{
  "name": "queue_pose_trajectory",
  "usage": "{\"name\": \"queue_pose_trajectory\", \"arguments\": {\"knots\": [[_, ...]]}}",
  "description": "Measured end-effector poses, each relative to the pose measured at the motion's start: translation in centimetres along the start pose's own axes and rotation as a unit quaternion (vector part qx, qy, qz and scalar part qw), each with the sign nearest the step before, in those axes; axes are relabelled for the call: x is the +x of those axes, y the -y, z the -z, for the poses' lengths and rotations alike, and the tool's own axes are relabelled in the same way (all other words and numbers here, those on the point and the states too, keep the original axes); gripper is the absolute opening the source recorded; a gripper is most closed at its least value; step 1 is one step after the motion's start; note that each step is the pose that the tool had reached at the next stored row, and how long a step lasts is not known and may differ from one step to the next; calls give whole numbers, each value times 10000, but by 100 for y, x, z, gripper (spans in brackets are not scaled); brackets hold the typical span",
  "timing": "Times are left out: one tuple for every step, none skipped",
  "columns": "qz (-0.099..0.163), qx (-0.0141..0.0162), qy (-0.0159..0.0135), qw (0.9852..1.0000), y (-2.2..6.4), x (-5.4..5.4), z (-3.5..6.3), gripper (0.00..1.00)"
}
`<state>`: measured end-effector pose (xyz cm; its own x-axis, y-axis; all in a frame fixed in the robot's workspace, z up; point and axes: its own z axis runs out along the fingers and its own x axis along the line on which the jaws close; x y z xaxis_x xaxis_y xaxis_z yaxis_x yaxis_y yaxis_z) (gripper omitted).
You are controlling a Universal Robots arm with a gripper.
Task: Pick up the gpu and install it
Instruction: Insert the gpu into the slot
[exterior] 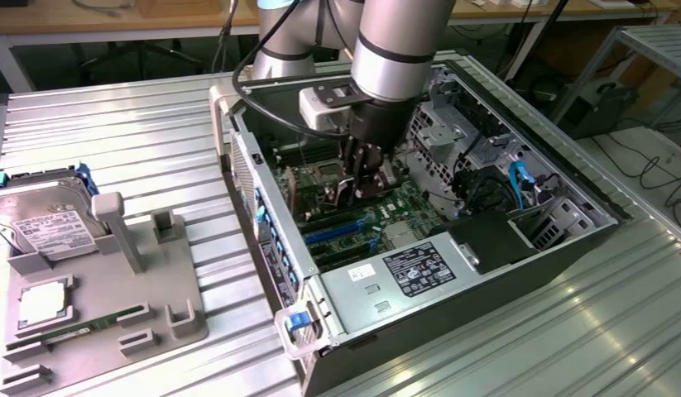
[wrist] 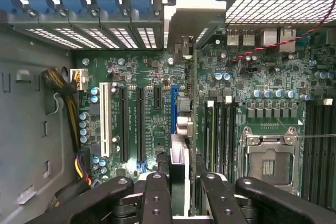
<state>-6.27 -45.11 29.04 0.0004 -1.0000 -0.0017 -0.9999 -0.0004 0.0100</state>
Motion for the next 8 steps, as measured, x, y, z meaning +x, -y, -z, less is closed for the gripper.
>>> {"name": "queue_pose_trajectory", "arguments": {"knots": [[0, 0, 2, 10000, -5, 1, -8, 27], [0, 0, 2, 10000, -20, 1, -15, 27], [0, 0, 5, 10000, -33, 3, -19, 27], [0, 0, 8, 10000, -39, 10, -23, 27], [1, 0, 11, 10000, -39, 27, -26, 27], [0, 0, 14, 10000, -40, 50, -30, 27], [0, 0, 15, 10000, -40, 68, -34, 27], [0, 0, 16, 10000, -40, 79, -38, 27]]}}
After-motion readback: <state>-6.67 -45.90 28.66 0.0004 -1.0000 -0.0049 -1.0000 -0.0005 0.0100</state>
